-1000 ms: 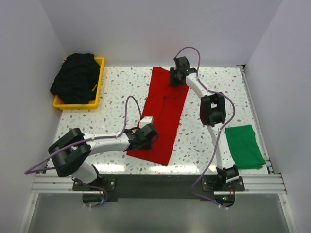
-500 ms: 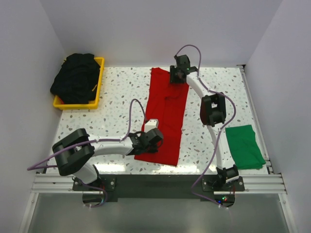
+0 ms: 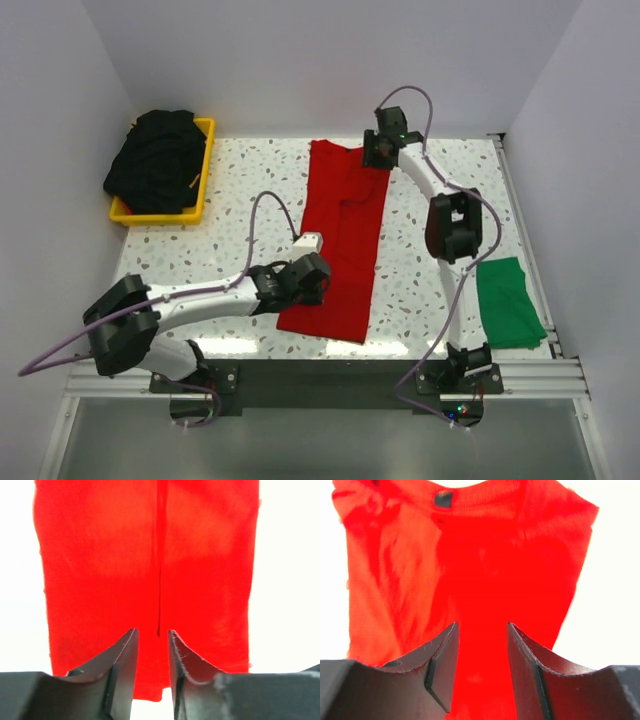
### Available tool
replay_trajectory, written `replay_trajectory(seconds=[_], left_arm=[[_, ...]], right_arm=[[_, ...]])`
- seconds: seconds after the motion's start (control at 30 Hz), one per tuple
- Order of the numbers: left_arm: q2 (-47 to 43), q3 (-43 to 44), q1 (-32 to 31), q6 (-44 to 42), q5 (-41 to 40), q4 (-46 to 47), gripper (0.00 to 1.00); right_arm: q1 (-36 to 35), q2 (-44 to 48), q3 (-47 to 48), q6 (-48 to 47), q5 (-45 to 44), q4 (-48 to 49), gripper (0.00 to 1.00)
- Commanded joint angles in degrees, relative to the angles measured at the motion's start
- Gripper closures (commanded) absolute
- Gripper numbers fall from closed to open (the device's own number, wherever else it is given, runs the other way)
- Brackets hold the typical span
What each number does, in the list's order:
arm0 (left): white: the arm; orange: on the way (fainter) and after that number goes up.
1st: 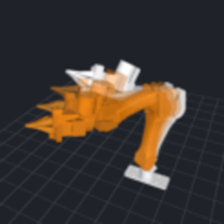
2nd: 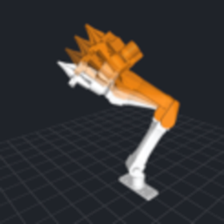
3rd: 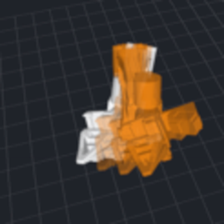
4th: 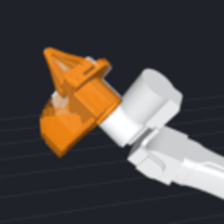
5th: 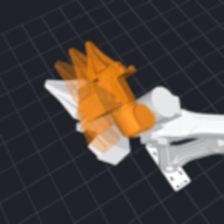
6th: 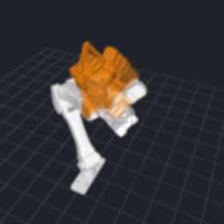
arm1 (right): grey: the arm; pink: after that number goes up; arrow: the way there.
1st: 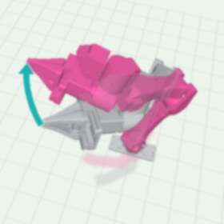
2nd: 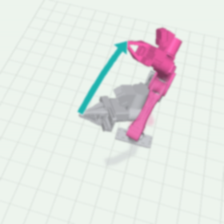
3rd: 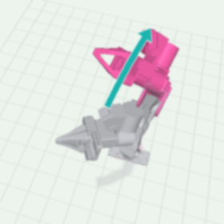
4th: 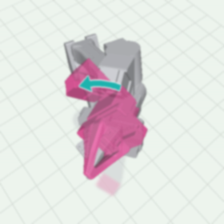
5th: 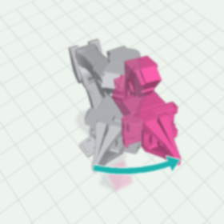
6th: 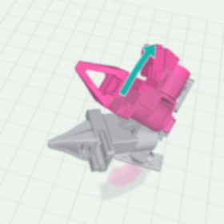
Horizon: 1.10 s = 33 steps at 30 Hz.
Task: Fold and stack the t-shirts
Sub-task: Fold the tshirt
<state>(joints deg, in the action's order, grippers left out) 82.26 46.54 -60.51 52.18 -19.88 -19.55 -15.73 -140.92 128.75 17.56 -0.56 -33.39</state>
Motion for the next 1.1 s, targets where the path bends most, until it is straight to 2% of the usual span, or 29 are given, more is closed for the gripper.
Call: replay_trajectory(seconds=[0.0,0.07,0.1,0.17,0.23,0.3,0.47,0.6,0.8,0.97,1.07], left_arm=[[-5.8,1.8,6.0,-2.4,-1.7,-2.5,0.63],[-9.4,-0.8,11.0,-3.2,0.9,-1.9,0.62],[-10.5,-1.8,12.3,-3.5,1.3,-1.7,0.61],[-13.3,-4.0,14.7,-5.1,2.9,-0.9,0.6],[-14.7,-5.3,17.3,-6.3,4.2,-0.8,0.6],[-14.9,-6.2,18.8,-7.0,6.4,0.1,0.6],[-14.8,-8.5,19.7,-8.5,10.6,2.7,0.62],[-14.2,-11.7,19.8,-7.4,12.2,3.6,0.63],[-14.5,-18.1,19.7,-5.5,17.1,7.4,0.63],[-14.8,-21.2,19.8,-5.7,19.1,9.5,0.62],[-15.4,-22.3,19.7,-5.8,19.6,9.7,0.62]], right_arm=[[-0.1,15.2,-7.4,3.3,-0.2,-0.4,0.53],[-0.2,23.9,-19.0,7.0,0.4,2.0,0.53],[-0.2,26.7,-28.1,7.9,2.4,4.1,0.53],[-0.7,35.7,-37.3,11.6,5.9,10.1,0.53],[-2.1,40.7,-47.8,13.0,7.1,13.9,0.53],[-3.9,45.8,-52.3,14.1,7.1,14.5,0.53],[-14.1,52.3,-61.9,15.7,2.9,13.3,0.53],[-20.3,60.3,-72.8,20.8,1.5,15.5,0.53],[-23.6,71.8,-88.8,30.2,3.4,18.4,0.54],[-24.1,80.3,-95.8,33.1,4.3,14.9,0.54],[-24.2,81.6,-98.8,34.1,7.6,14.2,0.55]])
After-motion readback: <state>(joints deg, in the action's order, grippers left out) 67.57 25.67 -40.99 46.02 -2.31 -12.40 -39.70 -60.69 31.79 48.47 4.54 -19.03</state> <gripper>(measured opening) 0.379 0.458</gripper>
